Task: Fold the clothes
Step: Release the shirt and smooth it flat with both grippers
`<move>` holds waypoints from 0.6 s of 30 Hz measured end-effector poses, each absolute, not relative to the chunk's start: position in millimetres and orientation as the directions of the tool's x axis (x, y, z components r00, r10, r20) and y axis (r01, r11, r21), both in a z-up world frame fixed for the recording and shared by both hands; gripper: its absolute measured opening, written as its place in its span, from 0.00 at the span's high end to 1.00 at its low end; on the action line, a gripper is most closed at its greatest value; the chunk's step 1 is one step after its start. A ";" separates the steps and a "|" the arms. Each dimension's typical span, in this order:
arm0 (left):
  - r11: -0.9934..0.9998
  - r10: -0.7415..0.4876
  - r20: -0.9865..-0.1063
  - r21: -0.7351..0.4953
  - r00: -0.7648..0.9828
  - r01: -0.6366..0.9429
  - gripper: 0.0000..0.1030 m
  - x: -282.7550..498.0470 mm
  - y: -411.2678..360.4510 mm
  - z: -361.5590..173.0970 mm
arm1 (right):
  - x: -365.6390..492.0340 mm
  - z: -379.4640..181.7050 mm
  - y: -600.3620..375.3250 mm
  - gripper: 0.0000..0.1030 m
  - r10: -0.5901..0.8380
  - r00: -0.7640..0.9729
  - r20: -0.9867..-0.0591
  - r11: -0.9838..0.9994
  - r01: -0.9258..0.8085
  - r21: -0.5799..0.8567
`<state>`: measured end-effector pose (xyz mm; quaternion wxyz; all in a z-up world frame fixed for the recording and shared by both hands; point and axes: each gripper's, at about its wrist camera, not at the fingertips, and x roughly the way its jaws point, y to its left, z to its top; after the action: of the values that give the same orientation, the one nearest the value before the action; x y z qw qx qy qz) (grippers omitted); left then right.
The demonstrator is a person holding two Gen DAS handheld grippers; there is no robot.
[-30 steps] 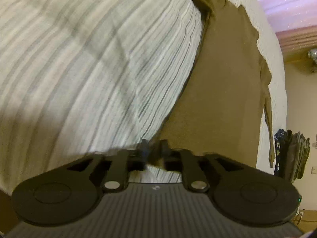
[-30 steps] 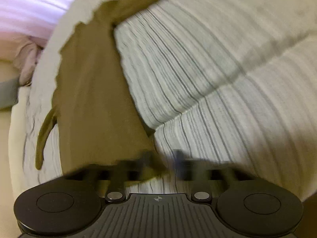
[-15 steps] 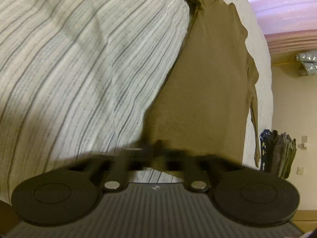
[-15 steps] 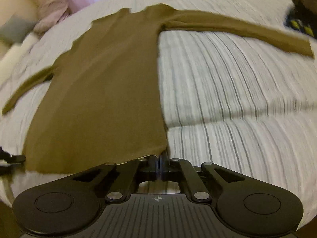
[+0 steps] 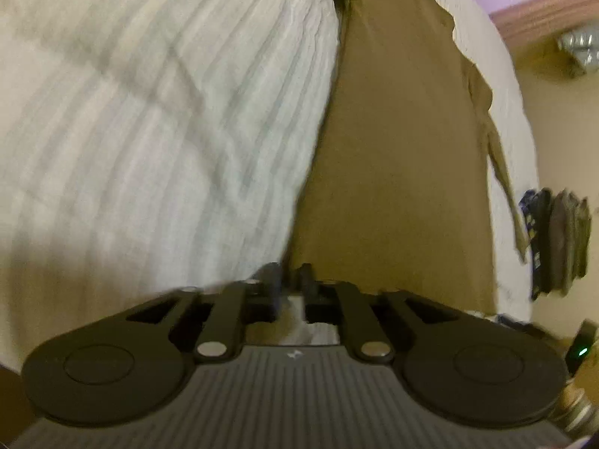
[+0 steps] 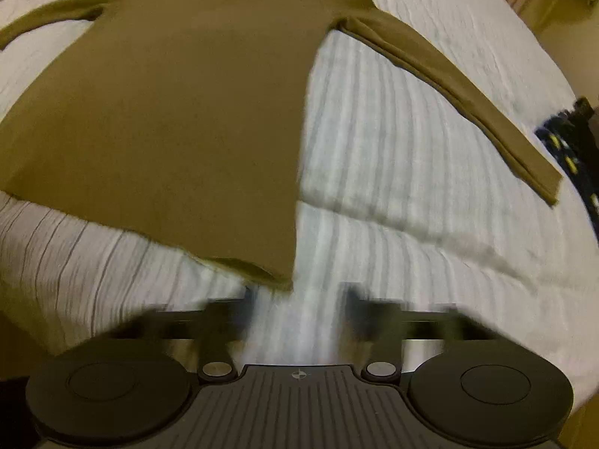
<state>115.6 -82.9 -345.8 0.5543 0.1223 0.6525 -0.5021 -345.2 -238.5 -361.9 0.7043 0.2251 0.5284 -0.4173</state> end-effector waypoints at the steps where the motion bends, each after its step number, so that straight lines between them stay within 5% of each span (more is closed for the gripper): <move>1: 0.477 -0.419 -0.844 -0.518 -0.335 0.710 0.82 127.6 -80.7 -337.9 | -348.0 -355.9 -239.5 0.29 -0.346 0.088 -0.934 0.538 0.834 -0.120; 10: 0.708 -0.652 -0.757 -0.587 0.045 0.392 0.68 286.8 -89.7 -310.7 | -328.2 -331.0 -320.4 0.29 -0.399 0.177 -0.900 0.135 0.982 0.133; 18: 0.744 -0.668 -0.701 -0.642 0.249 0.187 0.68 375.8 -126.5 -331.4 | -259.0 -342.5 -349.0 0.29 -0.392 0.193 -0.900 0.186 0.974 0.128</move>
<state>375.8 -126.5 -331.4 0.7588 -0.2211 0.5441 -0.2817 -259.0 -349.0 -342.5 0.6700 0.3839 0.3794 -0.5097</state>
